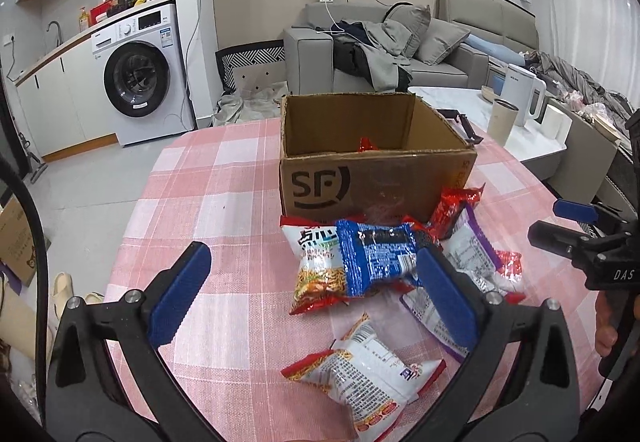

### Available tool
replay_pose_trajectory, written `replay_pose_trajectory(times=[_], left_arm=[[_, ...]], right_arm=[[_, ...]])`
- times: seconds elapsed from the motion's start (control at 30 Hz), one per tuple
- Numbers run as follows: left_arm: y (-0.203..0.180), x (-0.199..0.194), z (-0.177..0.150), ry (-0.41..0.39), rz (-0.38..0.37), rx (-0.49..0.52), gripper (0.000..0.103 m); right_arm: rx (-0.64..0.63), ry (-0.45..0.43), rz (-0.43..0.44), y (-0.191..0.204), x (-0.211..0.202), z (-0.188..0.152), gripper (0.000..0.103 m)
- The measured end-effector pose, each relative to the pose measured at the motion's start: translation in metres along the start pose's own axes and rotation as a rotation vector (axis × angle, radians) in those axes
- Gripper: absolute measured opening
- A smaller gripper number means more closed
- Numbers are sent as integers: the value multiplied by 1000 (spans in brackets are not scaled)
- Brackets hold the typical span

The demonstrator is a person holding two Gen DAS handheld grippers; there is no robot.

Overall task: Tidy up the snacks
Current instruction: 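Move left tool to the white noodle bag while right tool approaches the balloon glue bag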

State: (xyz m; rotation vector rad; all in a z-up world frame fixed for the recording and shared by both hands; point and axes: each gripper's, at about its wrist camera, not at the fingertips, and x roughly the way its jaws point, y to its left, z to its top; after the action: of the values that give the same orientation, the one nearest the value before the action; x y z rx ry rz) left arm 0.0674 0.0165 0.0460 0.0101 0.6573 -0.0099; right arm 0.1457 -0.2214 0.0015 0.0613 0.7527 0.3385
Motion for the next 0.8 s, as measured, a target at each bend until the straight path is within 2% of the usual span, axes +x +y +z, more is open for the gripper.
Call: replay_pose_trajectory(times=[0.3, 0.8], left_arm=[[-3, 4, -10, 60, 12, -23, 103], [2, 23, -27, 135, 29, -42, 103]], right_arm=[[20, 53, -38, -12, 4, -20, 103], [57, 131, -50, -25, 25, -37, 103]])
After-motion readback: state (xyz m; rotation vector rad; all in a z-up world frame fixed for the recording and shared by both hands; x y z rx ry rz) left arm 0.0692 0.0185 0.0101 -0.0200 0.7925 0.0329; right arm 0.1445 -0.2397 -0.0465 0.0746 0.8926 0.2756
